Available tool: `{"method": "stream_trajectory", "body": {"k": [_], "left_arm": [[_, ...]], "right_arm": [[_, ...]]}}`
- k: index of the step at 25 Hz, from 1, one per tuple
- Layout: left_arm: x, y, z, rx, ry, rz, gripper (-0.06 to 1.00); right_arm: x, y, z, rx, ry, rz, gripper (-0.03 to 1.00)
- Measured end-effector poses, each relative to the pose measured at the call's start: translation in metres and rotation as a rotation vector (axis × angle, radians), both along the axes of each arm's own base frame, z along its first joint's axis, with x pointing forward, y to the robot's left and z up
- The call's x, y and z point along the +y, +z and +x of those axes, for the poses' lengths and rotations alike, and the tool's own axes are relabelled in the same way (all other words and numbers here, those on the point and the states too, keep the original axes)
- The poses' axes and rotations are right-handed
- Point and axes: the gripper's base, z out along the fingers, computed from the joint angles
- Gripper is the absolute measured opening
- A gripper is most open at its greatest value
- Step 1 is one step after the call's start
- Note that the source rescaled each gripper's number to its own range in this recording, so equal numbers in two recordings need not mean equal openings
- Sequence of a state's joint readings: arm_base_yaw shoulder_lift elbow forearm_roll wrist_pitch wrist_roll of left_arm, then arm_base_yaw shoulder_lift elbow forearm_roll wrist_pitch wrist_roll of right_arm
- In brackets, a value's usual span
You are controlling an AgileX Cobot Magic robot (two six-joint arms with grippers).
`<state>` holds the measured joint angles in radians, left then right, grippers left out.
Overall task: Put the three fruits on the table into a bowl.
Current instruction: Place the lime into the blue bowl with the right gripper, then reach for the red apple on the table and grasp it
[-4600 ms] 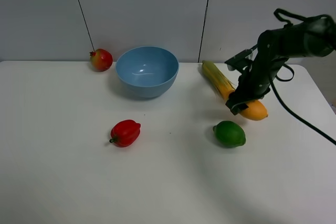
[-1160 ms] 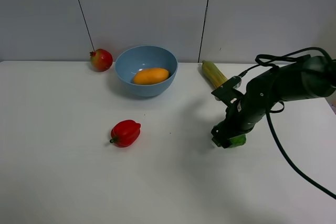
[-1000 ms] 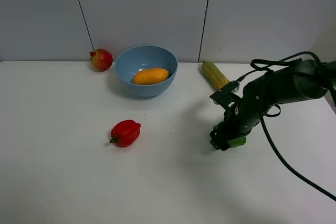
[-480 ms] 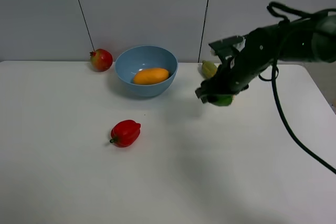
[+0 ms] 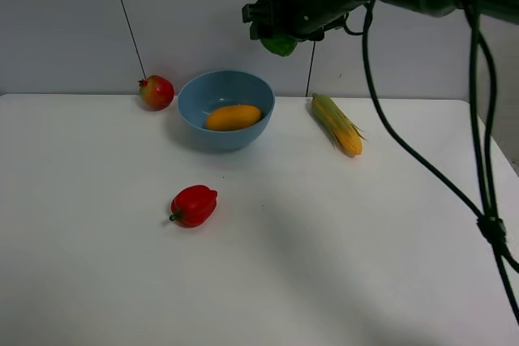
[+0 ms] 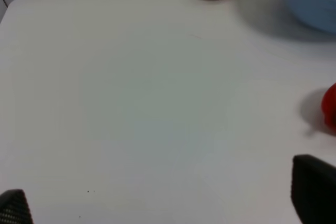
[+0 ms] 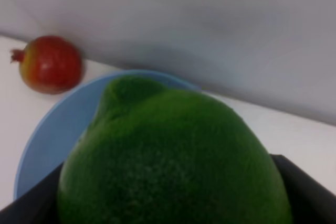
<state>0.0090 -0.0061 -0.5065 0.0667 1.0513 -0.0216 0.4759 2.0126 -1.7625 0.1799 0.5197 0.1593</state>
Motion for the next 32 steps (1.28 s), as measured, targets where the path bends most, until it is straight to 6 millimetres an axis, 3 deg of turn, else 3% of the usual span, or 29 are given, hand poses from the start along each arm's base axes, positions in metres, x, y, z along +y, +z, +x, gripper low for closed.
{"method": "stream_trajectory", "body": {"k": [4, 9, 10, 12, 13, 16, 18, 21, 22, 24, 28, 32], "left_arm": [[0.000, 0.000, 0.000, 0.000, 0.000, 0.000, 1.00], [0.000, 0.000, 0.000, 0.000, 0.000, 0.000, 1.00], [0.000, 0.000, 0.000, 0.000, 0.000, 0.000, 1.00], [0.000, 0.000, 0.000, 0.000, 0.000, 0.000, 1.00], [0.000, 0.000, 0.000, 0.000, 0.000, 0.000, 1.00], [0.000, 0.000, 0.000, 0.000, 0.000, 0.000, 1.00], [0.000, 0.000, 0.000, 0.000, 0.000, 0.000, 1.00], [0.000, 0.000, 0.000, 0.000, 0.000, 0.000, 1.00], [0.000, 0.000, 0.000, 0.000, 0.000, 0.000, 1.00], [0.000, 0.000, 0.000, 0.000, 0.000, 0.000, 1.00], [0.000, 0.000, 0.000, 0.000, 0.000, 0.000, 1.00], [0.000, 0.000, 0.000, 0.000, 0.000, 0.000, 1.00]], "right_arm": [[0.032, -0.043, 0.020, 0.048, 0.039, -0.020, 0.06], [0.055, -0.073, 0.027, 0.014, 0.154, -0.112, 0.08], [0.057, -0.074, 0.027, -0.011, 0.172, -0.125, 0.23], [0.059, -0.067, 0.032, -0.112, 0.171, -0.115, 0.81], [0.059, -0.062, 0.034, -0.140, 0.161, -0.096, 0.89], [0.060, -0.048, 0.032, -0.137, 0.117, -0.008, 0.98], [0.058, -0.028, 0.027, -0.137, 0.094, 0.046, 0.99], [0.049, 0.026, 0.012, -0.210, 0.085, 0.111, 0.99], [0.049, 0.026, 0.012, -0.210, 0.085, 0.111, 0.99], [0.041, 0.064, -0.001, -0.277, 0.084, 0.148, 0.99], [0.010, 0.163, -0.050, -0.483, 0.087, 0.220, 1.00], [-0.031, 0.242, -0.110, -0.711, 0.080, 0.229, 0.99]]}}
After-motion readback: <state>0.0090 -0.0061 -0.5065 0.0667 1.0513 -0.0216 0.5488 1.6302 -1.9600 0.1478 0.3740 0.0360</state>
